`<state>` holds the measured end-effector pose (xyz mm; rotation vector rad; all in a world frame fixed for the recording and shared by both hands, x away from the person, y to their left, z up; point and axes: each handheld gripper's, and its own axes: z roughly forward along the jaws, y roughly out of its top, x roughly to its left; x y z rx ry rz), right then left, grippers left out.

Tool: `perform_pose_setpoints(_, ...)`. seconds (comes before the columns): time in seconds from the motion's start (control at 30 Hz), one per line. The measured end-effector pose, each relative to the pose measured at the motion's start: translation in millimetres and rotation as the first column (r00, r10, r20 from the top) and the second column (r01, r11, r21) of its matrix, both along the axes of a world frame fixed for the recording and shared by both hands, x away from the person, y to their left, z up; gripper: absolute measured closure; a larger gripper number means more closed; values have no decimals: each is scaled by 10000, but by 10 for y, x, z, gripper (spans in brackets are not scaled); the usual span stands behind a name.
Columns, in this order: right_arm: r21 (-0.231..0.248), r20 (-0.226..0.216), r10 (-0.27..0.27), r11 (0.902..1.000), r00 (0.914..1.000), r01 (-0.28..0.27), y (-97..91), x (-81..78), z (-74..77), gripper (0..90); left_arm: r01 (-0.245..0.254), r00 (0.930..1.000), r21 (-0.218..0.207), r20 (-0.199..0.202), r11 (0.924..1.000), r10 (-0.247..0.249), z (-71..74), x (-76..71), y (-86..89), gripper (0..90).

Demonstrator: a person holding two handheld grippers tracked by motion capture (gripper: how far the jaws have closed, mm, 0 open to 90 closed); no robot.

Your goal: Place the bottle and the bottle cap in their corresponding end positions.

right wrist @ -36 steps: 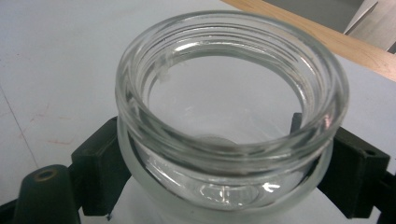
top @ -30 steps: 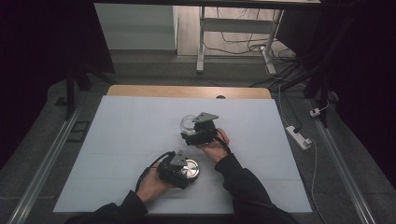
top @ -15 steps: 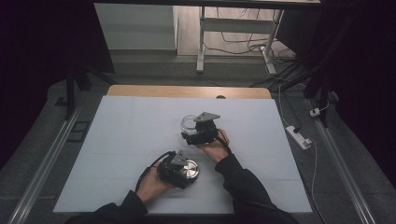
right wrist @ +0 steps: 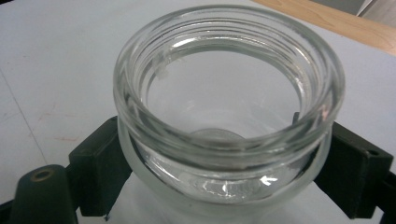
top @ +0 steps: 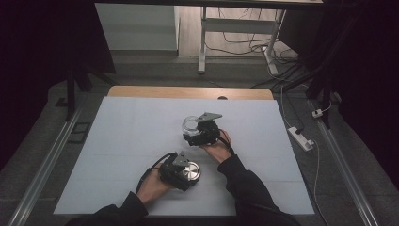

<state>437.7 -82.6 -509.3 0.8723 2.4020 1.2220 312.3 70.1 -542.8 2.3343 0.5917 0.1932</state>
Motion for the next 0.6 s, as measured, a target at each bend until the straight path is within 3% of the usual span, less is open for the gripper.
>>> perform_pose_setpoints(0.33,-53,-286,136,9999,9995,-138,-22,-4,36,42,-217,9998,-92,34,9997,217,23,-18,29,57)
perform_pose_setpoints(0.6,-187,-282,201,9996,9994,-207,-74,-39,89,2,-354,9992,-520,-187,9980,344,100,-45,101,29)
